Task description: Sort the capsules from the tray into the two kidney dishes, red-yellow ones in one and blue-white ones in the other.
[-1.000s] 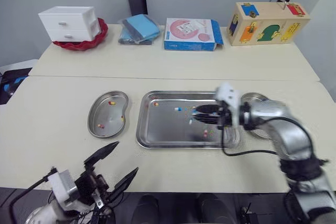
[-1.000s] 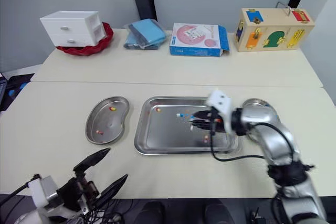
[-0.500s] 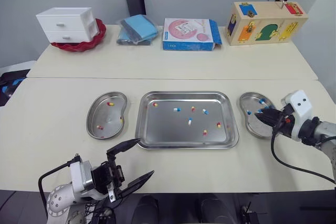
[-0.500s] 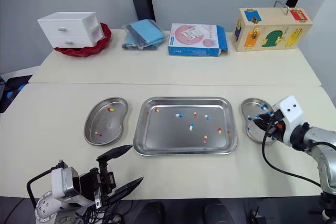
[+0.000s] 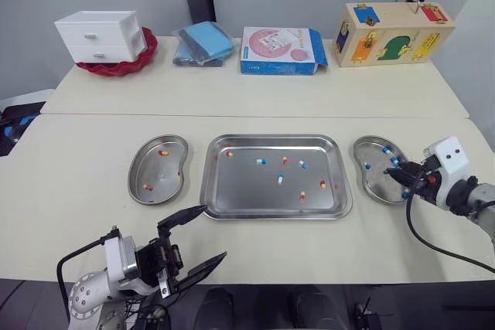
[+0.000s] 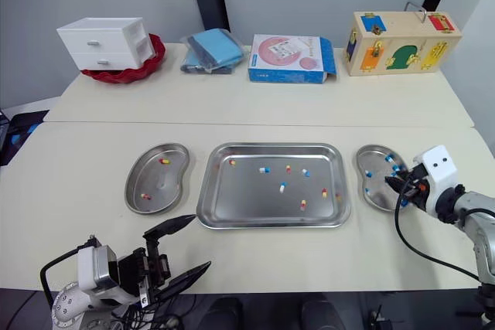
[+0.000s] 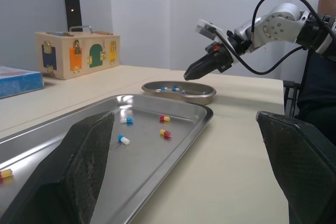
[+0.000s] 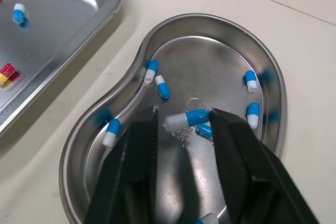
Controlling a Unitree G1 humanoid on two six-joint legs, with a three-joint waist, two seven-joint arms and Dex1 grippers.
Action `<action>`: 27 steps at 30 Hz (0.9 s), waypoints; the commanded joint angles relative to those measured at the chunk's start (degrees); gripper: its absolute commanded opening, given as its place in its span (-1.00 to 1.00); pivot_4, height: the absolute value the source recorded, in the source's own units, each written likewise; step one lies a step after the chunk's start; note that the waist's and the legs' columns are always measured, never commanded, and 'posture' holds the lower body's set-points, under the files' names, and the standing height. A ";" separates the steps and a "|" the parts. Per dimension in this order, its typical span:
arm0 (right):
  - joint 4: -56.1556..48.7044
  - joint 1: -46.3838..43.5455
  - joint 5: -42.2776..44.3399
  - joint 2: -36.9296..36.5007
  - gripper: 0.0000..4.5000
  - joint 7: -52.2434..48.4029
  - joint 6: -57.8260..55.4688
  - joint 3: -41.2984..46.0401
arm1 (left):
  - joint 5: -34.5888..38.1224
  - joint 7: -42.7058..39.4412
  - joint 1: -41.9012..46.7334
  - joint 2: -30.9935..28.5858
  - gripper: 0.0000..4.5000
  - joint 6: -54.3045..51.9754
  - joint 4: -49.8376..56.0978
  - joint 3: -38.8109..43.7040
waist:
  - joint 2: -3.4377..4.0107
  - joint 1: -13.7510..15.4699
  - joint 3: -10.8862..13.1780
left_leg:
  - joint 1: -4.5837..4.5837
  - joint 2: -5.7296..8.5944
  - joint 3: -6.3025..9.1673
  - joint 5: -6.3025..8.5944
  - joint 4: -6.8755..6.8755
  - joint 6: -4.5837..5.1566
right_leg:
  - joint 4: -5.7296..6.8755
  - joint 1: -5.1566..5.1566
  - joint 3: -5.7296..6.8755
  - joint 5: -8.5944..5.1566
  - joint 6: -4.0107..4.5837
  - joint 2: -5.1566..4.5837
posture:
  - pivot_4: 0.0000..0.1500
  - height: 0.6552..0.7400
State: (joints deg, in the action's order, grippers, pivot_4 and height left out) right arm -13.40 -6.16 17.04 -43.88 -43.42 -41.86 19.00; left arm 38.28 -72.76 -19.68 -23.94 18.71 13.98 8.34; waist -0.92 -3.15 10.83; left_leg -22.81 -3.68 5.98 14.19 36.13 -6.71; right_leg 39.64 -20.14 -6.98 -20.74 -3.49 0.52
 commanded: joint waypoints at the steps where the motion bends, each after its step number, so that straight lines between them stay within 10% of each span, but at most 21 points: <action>1: -0.96 -0.16 0.85 -1.39 0.20 0.13 0.88 1.08 | 0.98 0.93 -0.86 -0.89 1.00 -0.48 3.15 0.99 | 0.00 0.00 0.00 | 0.00 0.00 0.00 0.00 0.00 0.00 | 0.00 0.00 0.00 0.00 0.00 0.00 | 1.00 1.00; 7: -0.95 0.22 1.39 -1.88 0.99 -0.38 0.87 1.31 | 0.71 1.96 -1.18 -1.18 1.00 -0.86 4.01 0.92 | 0.02 0.02 -0.01 | 0.00 0.00 0.00 0.00 0.00 0.00 | 0.00 0.01 0.00 0.00 0.00 0.00 | 1.00 1.00; 14: -1.68 3.13 4.55 -3.01 0.99 -3.80 2.52 4.22 | -1.23 8.15 -1.34 -1.87 1.00 -2.47 3.80 3.96 | 0.02 0.14 -0.01 | 0.01 0.00 0.01 0.00 0.01 0.00 | 0.00 0.03 0.01 0.00 0.00 0.00 | 1.00 1.00; 27: 4.82 20.27 9.80 -8.56 0.99 -25.25 18.40 15.23 | -2.55 22.51 -2.66 -23.18 1.00 -28.31 -5.92 29.11 | -0.01 0.34 -0.01 | 0.14 -0.01 0.06 0.00 0.00 0.01 | -0.04 0.18 0.08 0.00 -0.01 0.00 | 1.00 1.00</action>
State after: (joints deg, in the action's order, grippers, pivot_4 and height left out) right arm -9.32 13.67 26.49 -51.07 -66.45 -26.35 31.65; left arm 36.22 -50.17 -22.17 -45.45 -8.33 9.82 33.33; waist -0.93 -2.80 10.82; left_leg -22.65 -3.69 6.03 14.18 36.12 -6.71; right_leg 39.60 -19.96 -6.91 -20.74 -3.50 0.52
